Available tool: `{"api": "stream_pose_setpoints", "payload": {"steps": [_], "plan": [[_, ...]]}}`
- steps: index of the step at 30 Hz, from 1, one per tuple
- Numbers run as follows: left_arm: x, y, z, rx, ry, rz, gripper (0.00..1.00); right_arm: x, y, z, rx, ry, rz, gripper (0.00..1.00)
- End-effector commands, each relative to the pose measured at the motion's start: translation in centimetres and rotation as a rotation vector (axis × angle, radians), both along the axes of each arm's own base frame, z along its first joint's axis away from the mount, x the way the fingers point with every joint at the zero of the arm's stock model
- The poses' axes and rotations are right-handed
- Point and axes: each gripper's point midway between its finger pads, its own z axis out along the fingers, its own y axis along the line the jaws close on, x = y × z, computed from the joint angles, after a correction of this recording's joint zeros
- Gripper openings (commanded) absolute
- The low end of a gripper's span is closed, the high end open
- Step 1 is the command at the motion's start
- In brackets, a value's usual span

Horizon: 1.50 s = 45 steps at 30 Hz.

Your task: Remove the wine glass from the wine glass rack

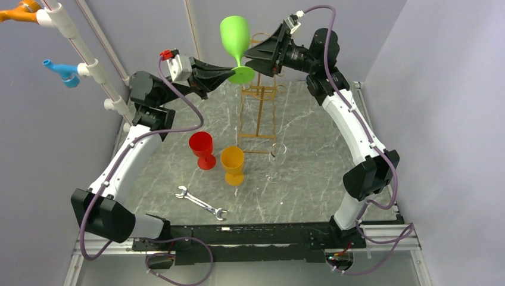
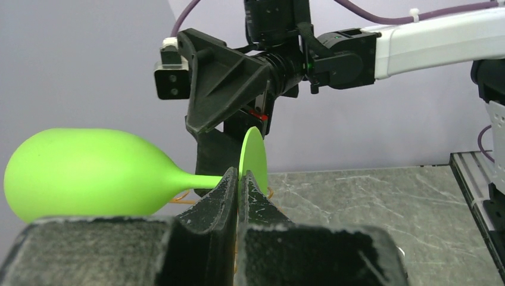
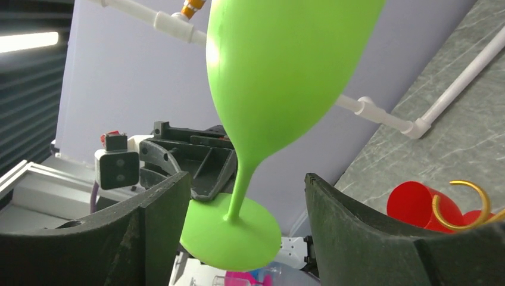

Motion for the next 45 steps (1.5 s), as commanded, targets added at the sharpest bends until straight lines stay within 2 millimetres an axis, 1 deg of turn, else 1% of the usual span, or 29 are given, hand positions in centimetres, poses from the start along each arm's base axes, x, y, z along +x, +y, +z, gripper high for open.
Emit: {"api": "stream_pose_setpoints", "payload": {"steps": [1, 6, 11, 18, 23, 28, 31, 34, 35, 36, 39, 41, 42, 43, 45], "plan": [[-3.2, 0.1, 2.0, 0.004, -0.197, -0.04, 0.0, -2.3, 0.5, 2.7, 0.022, -0.092, 0.064, 0.71], [-3.5, -0.1, 2.0, 0.004, -0.211, -0.034, 0.0, -3.0, 1.5, 2.7, 0.028, -0.097, 0.09, 0.67], [-3.8, -0.3, 2.2, 0.001, -0.221, -0.031, 0.0, -3.4, 2.2, 2.6, 0.028, -0.099, 0.105, 0.6], [-4.2, -0.6, 2.4, 0.002, -0.233, -0.029, 0.0, -3.7, 2.5, 2.9, 0.039, -0.109, 0.104, 0.41], [-4.2, -0.8, 2.3, 0.011, -0.238, -0.024, 0.0, -4.1, 2.9, 2.7, 0.041, -0.108, 0.118, 0.29], [-4.2, -0.9, 2.1, 0.015, -0.222, -0.018, 0.0, -4.2, 2.8, 2.8, 0.043, -0.111, 0.118, 0.11], [-4.0, -0.9, 2.2, 0.028, -0.249, 0.007, 0.0, -4.3, 2.8, 2.9, 0.046, -0.115, 0.117, 0.01], [-4.0, -0.8, 2.2, 0.033, -0.242, 0.019, 0.0, -4.4, 2.8, 3.0, 0.051, -0.119, 0.117, 0.0], [-4.0, -0.8, 2.2, 0.036, -0.238, 0.02, 0.04, -4.4, 2.8, 3.0, 0.054, -0.12, 0.117, 0.0], [-4.0, -0.8, 2.2, 0.038, -0.232, 0.019, 0.1, -4.4, 2.8, 3.1, 0.057, -0.122, 0.117, 0.0], [-4.1, -0.8, 2.2, 0.039, -0.213, 0.016, 0.39, -4.4, 2.7, 3.1, 0.065, -0.126, 0.115, 0.0], [-4.1, -0.6, 2.3, 0.031, -0.207, 0.025, 0.64, -4.4, 2.7, 3.2, 0.067, -0.132, 0.115, 0.0], [-4.1, -0.5, 2.4, 0.028, -0.206, 0.032, 0.73, -4.4, 2.7, 3.2, 0.067, -0.136, 0.113, 0.0], [-4.2, -0.5, 2.4, 0.026, -0.207, 0.035, 0.78, -4.5, 2.7, 3.2, 0.066, -0.139, 0.113, 0.0], [-4.4, -0.3, 2.5, 0.027, -0.209, 0.042, 0.86, -4.4, 2.7, 3.1, 0.062, -0.143, 0.111, 0.0]]}}
